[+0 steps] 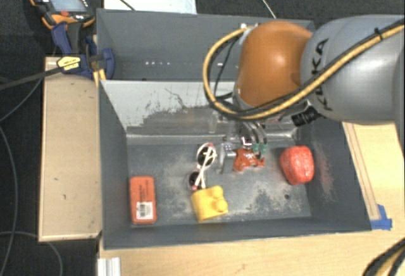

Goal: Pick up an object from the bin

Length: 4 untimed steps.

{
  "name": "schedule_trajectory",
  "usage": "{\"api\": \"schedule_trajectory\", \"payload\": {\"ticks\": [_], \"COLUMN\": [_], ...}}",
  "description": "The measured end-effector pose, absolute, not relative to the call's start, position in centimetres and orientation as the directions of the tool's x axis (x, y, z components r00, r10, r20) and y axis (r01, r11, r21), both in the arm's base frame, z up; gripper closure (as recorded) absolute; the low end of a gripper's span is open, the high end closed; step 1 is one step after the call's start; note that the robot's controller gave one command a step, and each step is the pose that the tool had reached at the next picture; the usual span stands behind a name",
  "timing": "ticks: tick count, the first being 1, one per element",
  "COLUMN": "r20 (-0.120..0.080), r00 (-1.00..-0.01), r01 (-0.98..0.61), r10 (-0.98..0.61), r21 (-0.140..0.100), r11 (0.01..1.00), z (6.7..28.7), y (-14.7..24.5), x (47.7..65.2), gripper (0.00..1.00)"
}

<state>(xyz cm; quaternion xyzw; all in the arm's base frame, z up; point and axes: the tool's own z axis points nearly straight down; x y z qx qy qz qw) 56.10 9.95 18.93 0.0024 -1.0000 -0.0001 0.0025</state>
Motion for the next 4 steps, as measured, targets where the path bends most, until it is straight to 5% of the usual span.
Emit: {"api": "schedule_trajectory", "payload": {"ticks": [1,2,3,4], "r20": [-0.003,0.003,0.008,0.002], "r00": [-1.0,-0.993,-0.992,-0.997], "r01": [-0.001,0.122,0.123,-0.083], "r10": [-0.001,0.122,0.123,-0.083], "r21": [0.001,0.001,0.0,0.001], "r11": [1.0,0.993,0.992,0.997], "z": [19.4,12.8,12.3,9.1], "y": [9.9,12.0,12.2,8.1], "x": [56.2,55.5,55.4,57.6], "gripper": [0.0,0.0,0.0,0.0]}}
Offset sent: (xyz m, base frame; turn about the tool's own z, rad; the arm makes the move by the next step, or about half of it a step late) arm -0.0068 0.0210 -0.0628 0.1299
